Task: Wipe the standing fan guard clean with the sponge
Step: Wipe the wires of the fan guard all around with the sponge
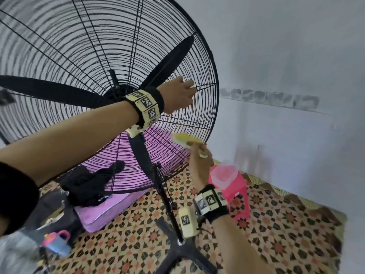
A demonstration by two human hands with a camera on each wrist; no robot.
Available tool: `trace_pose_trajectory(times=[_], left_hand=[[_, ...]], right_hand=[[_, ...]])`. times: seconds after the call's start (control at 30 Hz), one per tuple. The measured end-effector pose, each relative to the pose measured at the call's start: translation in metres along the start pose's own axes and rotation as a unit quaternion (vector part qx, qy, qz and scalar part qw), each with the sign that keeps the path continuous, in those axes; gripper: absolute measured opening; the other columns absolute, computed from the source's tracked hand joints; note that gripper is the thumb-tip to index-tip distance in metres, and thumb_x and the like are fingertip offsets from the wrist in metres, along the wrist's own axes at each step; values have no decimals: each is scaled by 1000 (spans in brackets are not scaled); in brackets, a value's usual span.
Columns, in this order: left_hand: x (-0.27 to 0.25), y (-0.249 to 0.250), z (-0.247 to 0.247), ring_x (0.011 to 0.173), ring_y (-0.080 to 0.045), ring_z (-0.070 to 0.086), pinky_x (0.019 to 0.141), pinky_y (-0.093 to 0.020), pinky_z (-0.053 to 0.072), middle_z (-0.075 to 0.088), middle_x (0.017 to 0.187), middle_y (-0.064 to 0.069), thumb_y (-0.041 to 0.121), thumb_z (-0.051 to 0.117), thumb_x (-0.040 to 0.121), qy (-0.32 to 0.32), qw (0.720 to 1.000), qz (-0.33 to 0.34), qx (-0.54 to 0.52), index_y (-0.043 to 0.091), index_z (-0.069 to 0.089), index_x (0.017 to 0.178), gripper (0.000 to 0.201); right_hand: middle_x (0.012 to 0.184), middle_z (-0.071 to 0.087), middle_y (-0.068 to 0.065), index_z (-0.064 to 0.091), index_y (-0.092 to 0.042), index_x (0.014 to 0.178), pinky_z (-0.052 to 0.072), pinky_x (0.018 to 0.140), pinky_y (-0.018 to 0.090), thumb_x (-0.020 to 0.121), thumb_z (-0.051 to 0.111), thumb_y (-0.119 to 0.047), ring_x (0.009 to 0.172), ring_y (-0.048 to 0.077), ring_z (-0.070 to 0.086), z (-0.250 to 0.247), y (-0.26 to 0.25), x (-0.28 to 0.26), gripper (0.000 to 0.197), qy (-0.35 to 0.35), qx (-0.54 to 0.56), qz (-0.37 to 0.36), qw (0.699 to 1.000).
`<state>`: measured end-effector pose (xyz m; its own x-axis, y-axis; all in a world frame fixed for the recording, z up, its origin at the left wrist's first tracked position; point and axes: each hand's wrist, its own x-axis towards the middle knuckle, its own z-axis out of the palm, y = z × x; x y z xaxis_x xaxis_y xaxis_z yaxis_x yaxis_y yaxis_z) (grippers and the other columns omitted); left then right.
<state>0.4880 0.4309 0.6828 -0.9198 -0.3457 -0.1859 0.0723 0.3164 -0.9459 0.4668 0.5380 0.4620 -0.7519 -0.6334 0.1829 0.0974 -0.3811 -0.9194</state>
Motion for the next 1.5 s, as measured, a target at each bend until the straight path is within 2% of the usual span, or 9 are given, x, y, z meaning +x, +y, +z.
trace_pose_trajectory(times=[0.1, 0.2, 0.33, 0.53, 0.7, 0.87, 1.03, 1.3, 1.5], left_hand=[[0, 0, 1, 140, -28, 34, 110, -45, 40, 46, 142, -3, 27, 76, 90, -2, 1000, -13, -5, 23, 61, 129, 42], [-2, 2, 0, 141, -28, 34, 110, -46, 41, 46, 142, -3, 29, 77, 89, 5, 1000, -13, -6, 25, 61, 129, 43], [-1, 5, -2, 141, -28, 34, 110, -46, 42, 46, 142, -4, 25, 76, 90, 4, 1000, -12, -16, 23, 61, 128, 41], [0, 4, -2, 145, -29, 31, 110, -45, 41, 43, 149, -4, 27, 78, 90, 1, 999, -32, -9, 24, 61, 130, 44], [0, 7, -3, 144, -28, 33, 111, -46, 40, 45, 148, -4, 28, 79, 89, 4, 1000, -28, -13, 24, 61, 130, 45], [1, 5, -5, 143, -27, 34, 110, -45, 43, 45, 146, -3, 32, 82, 86, -6, 1000, -24, -9, 26, 61, 131, 50], [-2, 5, -7, 141, -27, 34, 108, -44, 42, 46, 145, -2, 32, 82, 86, -4, 1000, -23, -11, 26, 63, 125, 44], [0, 4, -5, 139, -26, 35, 108, -43, 42, 46, 143, -1, 33, 81, 87, -9, 1000, -24, -5, 27, 61, 129, 46], [-1, 5, -7, 138, -26, 35, 108, -44, 41, 46, 144, -1, 37, 84, 82, -4, 1000, -17, -17, 27, 61, 130, 54]], right_hand=[[98, 75, 16, 71, -22, 94, 51, 53, 32, 103, 56, -21, 73, 33, 69, 0, 15, -24, 18, -67, -34, 61, 995], [98, 77, 8, 73, -16, 106, 51, 49, 20, 101, 59, -21, 79, 23, 73, -6, -4, -2, 16, 2, 48, 66, 997], [103, 77, 5, 72, -9, 111, 56, 56, 24, 104, 52, -20, 86, 19, 75, -5, -11, 22, 24, 56, 84, 31, 994], [96, 78, 14, 72, -4, 107, 52, 52, 24, 103, 54, -23, 83, 29, 75, -14, 11, -1, 26, -34, 39, 128, 990], [96, 78, 2, 73, -10, 102, 55, 55, 24, 104, 52, -19, 84, 20, 75, -16, -18, 30, 23, 59, 97, 41, 993], [93, 76, 18, 72, -14, 98, 52, 50, 31, 104, 53, -21, 75, 31, 73, -11, 25, 5, 21, -37, -35, 70, 996], [94, 77, 8, 73, -14, 101, 49, 49, 18, 104, 53, -21, 73, 17, 71, -20, -12, 27, 21, 36, 65, 48, 996], [99, 76, 13, 71, -16, 95, 53, 49, 29, 104, 53, -20, 76, 23, 75, -10, 37, -6, 21, -16, -30, 50, 998], [97, 78, -1, 72, -5, 103, 57, 60, 27, 105, 50, -20, 87, 24, 75, -30, -7, 46, 26, 120, 114, 17, 986]])
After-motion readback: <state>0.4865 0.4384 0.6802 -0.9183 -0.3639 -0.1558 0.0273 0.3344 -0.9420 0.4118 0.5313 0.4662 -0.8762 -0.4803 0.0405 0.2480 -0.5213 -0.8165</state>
